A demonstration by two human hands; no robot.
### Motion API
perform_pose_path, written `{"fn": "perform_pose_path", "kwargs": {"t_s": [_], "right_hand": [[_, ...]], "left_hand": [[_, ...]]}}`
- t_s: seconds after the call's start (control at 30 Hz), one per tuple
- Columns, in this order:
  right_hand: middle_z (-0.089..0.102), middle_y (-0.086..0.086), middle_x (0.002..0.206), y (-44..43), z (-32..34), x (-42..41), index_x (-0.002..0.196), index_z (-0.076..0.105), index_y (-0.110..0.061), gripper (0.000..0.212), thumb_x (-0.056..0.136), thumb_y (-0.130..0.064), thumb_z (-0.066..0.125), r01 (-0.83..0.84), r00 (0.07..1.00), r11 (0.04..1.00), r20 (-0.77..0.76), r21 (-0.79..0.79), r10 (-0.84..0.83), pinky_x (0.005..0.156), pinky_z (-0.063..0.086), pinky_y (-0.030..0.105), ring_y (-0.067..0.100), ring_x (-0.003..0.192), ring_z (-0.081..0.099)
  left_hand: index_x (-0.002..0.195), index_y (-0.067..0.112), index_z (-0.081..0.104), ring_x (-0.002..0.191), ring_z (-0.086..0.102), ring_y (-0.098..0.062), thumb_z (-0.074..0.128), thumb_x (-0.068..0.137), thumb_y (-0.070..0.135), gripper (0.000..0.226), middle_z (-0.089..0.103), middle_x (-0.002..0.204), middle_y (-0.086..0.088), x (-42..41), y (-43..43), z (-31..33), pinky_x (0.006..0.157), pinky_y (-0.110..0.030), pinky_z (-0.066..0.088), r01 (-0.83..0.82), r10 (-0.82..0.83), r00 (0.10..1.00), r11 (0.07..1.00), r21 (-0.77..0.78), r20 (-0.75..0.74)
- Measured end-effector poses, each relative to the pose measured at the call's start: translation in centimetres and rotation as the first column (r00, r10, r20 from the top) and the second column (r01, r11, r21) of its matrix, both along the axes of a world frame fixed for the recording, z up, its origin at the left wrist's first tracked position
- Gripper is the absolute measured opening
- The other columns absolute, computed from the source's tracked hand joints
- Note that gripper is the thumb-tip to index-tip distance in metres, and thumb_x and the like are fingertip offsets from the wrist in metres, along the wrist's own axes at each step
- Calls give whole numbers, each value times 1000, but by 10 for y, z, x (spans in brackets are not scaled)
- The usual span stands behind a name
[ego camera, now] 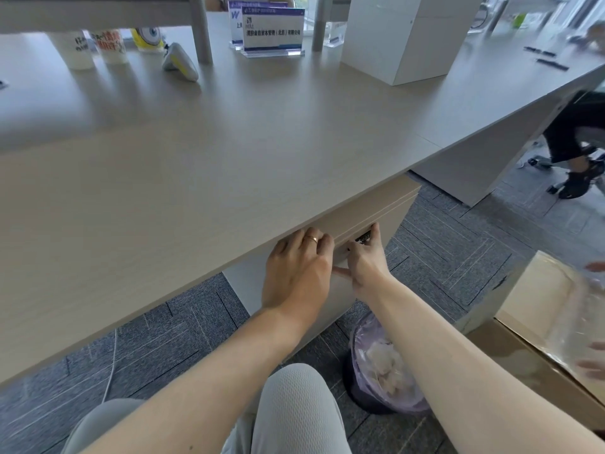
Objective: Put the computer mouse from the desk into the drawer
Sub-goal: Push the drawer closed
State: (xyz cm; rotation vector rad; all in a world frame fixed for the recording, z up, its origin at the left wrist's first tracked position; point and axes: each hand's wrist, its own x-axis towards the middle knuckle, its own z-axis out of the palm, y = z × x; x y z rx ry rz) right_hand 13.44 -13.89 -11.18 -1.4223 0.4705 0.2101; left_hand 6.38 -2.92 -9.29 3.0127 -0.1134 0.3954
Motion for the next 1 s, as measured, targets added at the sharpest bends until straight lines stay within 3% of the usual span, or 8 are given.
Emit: {"fn": "perform_pose_path", "kwargs": {"t_s": [0.1, 0.13, 0.27, 0.53, 0.7, 0.8, 0.93, 1.0], "right_hand": [[49, 1, 130, -1, 0, 2, 160, 8, -37, 76, 102, 1, 38, -1, 1000, 1000, -2, 11, 1, 75, 59, 46, 9, 72, 57], [49, 0, 134, 0, -2, 4, 161, 8, -37, 77, 101, 1, 38, 2, 1000, 1000, -2, -1, -2, 75, 60, 47, 10, 75, 59], [47, 5, 154, 2, -10, 11, 156, 21, -31, 75, 92, 3, 38, 13, 1000, 998, 24, -64, -11, 59, 62, 48, 32, 118, 62], [46, 8, 154, -4, -20, 18, 154, 22, -35, 77, 90, 2, 42, -6, 999, 1000, 32, -15, 7, 63, 61, 58, 36, 122, 60], [47, 8, 153, -31, -7, 19, 159, 5, -45, 82, 99, -9, 49, -178, 983, 972, -71, -155, 169, 84, 59, 55, 28, 127, 56], [32, 4, 163, -61, 21, 12, 160, 16, -37, 72, 101, -21, 54, -273, 962, 903, -101, -331, 254, 97, 52, 57, 34, 142, 41], [42, 4, 157, -98, 81, -11, 158, 30, -26, 62, 101, -37, 51, -215, 936, 774, 100, -596, 337, 103, 49, 51, 26, 135, 49], [55, -1, 142, -111, 118, -33, 151, 43, -26, 52, 101, -37, 52, -121, 904, 807, 271, -579, 330, 96, 56, 44, 19, 127, 57]], "left_hand": [[108, 15, 70, 97, 65, -26, 39, 82, 10, 41, 71, 103, -2, 0, -1, -1, 74, -38, 51, 2, -2, 1000, 1000, 11, 5], [108, 15, 70, 97, 65, -26, 41, 82, 10, 39, 71, 103, -2, 0, -1, -1, 74, -38, 51, 0, 0, 1000, 1000, 13, 9], [109, 15, 70, 98, 65, -26, 42, 83, 9, 38, 71, 103, -3, 0, -2, -2, 75, -38, 51, -7, 7, 1000, 1000, 20, 12], [111, 13, 69, 100, 64, -28, 36, 82, 7, 44, 71, 105, -4, 0, -3, -2, 77, -40, 52, 2, -2, 1000, 1000, 26, 12], [108, 14, 70, 95, 64, -27, 33, 81, 4, 47, 71, 102, -3, -1, -2, -2, 74, -38, 51, 13, -14, 999, 1000, 29, 41], [109, 16, 69, 97, 64, -26, 29, 79, 4, 51, 70, 103, -2, -2, 0, 0, 76, -37, 51, 31, -34, 998, 998, 50, 45], [114, 16, 66, 104, 63, -26, 23, 76, 6, 58, 69, 109, -2, -3, 3, 2, 80, -37, 52, 65, -67, 997, 996, 60, 23], [118, 15, 64, 108, 62, -26, 28, 77, 5, 56, 68, 114, -3, -6, 4, 5, 82, -37, 51, 71, -71, 997, 996, 52, -1]]}}
